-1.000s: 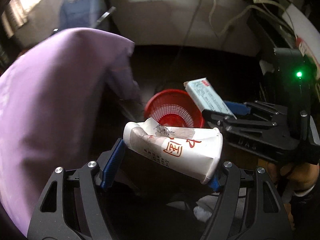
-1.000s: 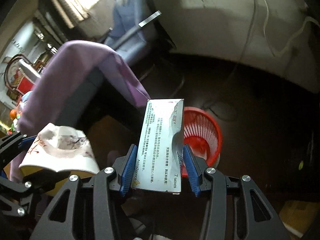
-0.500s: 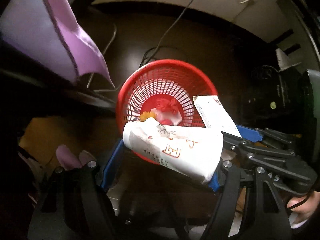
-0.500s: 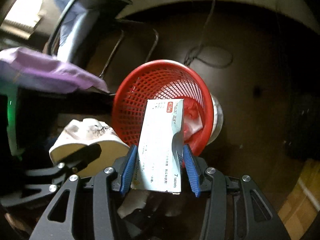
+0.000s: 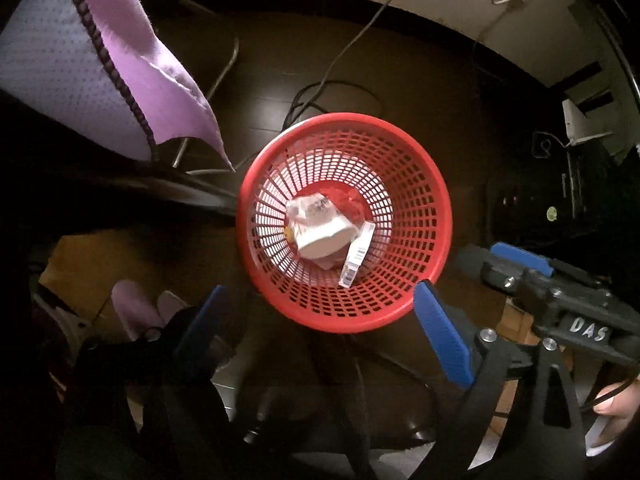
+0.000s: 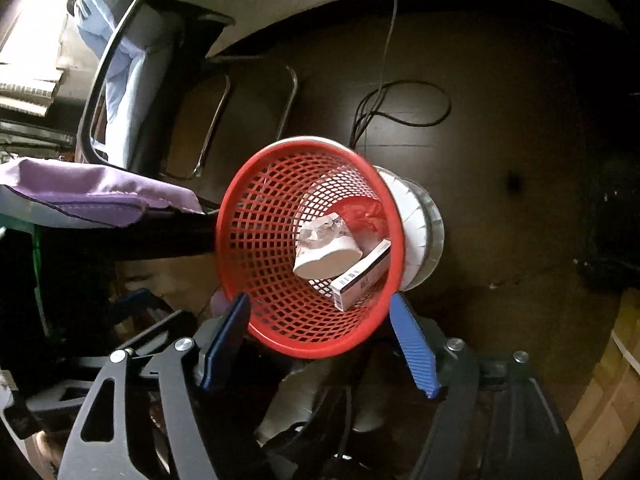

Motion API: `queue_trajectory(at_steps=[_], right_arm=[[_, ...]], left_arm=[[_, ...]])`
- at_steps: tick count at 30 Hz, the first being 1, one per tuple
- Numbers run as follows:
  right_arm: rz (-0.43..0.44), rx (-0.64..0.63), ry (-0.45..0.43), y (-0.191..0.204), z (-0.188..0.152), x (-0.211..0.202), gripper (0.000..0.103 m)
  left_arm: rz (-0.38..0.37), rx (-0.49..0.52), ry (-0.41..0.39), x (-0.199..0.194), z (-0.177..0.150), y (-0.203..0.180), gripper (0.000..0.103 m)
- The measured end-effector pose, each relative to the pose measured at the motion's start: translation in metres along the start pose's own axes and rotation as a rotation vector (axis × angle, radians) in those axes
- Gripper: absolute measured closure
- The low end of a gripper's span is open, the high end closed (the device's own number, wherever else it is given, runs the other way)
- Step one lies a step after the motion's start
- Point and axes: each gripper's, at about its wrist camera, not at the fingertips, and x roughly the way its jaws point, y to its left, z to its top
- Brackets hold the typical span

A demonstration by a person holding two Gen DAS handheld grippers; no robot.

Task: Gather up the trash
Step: 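Open both tools to drop the cup and box into the wastebasket, then swing both tools back over the table toward the remaining trash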

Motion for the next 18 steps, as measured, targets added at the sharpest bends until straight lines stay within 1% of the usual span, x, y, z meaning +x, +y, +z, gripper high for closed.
queue_trajectory(at_steps=[2, 4, 5, 8, 13, 18], right_arm=[[0.003, 0.006, -0.004, -0.003, 0.000, -0.007, 0.028], [0.005, 0.012, -0.011, -0.004, -0.001, -0.016, 0.026], [0.005, 0.012, -0.011, -0.004, -0.001, -0.016, 0.025], [-0.005, 0.018, -0.031, -0.001, -0.004, -0.027, 0.024], [0.001, 0.008, -0.073, 0.005, -0.010, -0.052, 0.024], [0.008, -0.006, -0.117, 0.016, -0.018, -0.079, 0.024]], left_arm=[[0.024, 0.024, -0.001, -0.002, -0.003, -0.006, 0.011], [0.071, 0.044, -0.044, -0.013, -0.008, -0.009, 0.011], [0.075, 0.046, -0.053, -0.017, -0.011, -0.009, 0.010], [0.030, 0.040, -0.051, -0.027, -0.018, -0.008, 0.010], [-0.018, 0.021, -0.096, -0.052, -0.027, -0.005, 0.010], [-0.027, 0.022, -0.155, -0.084, -0.035, -0.009, 0.010]])
